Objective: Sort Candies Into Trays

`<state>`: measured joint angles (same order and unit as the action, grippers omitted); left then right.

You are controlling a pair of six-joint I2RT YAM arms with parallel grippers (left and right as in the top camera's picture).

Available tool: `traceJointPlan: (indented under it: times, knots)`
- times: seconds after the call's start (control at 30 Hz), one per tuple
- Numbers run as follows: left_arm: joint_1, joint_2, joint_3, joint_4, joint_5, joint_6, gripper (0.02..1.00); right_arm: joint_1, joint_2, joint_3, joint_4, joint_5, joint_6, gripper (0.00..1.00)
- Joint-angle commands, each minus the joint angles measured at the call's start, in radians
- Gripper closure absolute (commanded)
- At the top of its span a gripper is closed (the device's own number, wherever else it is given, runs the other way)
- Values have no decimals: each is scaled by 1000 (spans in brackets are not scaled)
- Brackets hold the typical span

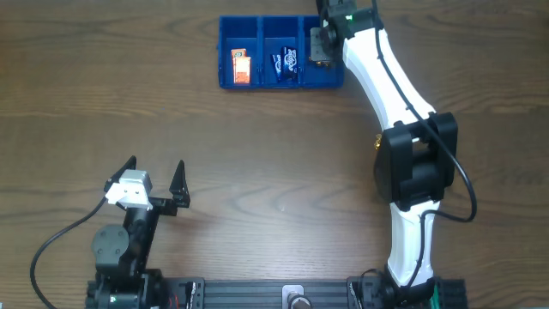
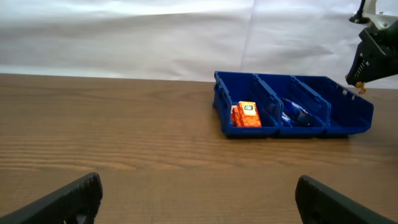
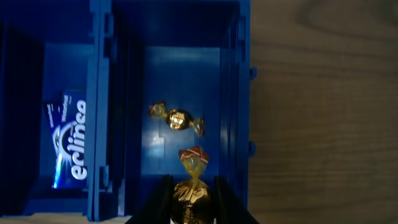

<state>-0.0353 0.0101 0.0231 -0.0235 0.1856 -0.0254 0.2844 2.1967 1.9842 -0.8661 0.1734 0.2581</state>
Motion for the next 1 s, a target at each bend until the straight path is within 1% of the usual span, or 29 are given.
traceJointPlan:
  times: [0.03, 0.1, 0.13, 0.2, 0.23, 0.27, 0.3, 0.33, 0.4, 0.53, 0.63, 0.73, 0.83, 0.97, 1.0]
  knots:
    - [2, -6, -18, -33, 22, 3, 23, -4, -2, 30, 24, 5, -12, 836]
    - [2, -6, -18, -33, 22, 3, 20, -4, 0, 30, 33, 5, -12, 781]
    - [2, -6, -18, -33, 22, 3, 20, -4, 2, 30, 36, 4, -12, 724]
    - [2, -6, -18, -33, 22, 3, 20, -4, 3, 30, 42, -1, -12, 535]
    - [2, -6, -18, -33, 22, 3, 20, -4, 4, 30, 47, -4, -12, 419]
    - [2, -6, -18, -33, 22, 3, 20, -4, 4, 30, 53, -15, -13, 343]
    - [2, -6, -18, -33, 22, 3, 23, -4, 4, 30, 56, -19, -12, 288]
    - [2, -6, -18, -33, 22, 3, 20, -2, 2, 30, 57, -21, -12, 264]
    - [2, -6, -18, -33, 22, 3, 23, 2, -13, 30, 46, -21, -12, 231]
    - [2, -6, -18, -33, 22, 3, 20, 2, -92, 30, -15, -17, -13, 218]
    - [2, -6, -18, -33, 22, 3, 20, -7, -185, 27, -100, -17, -14, 213]
    - [2, -6, -18, -33, 22, 3, 23, -33, -325, -34, -174, -17, -53, 194]
    - [2, -6, -18, -33, 22, 3, 20, -74, -508, -203, -176, -17, -63, 174]
    - [2, -6, -18, -33, 22, 3, 23, -143, -761, -528, -117, -21, -50, 169]
    - [2, -6, -18, -33, 22, 3, 20, -162, -813, -611, -97, -36, -50, 169]
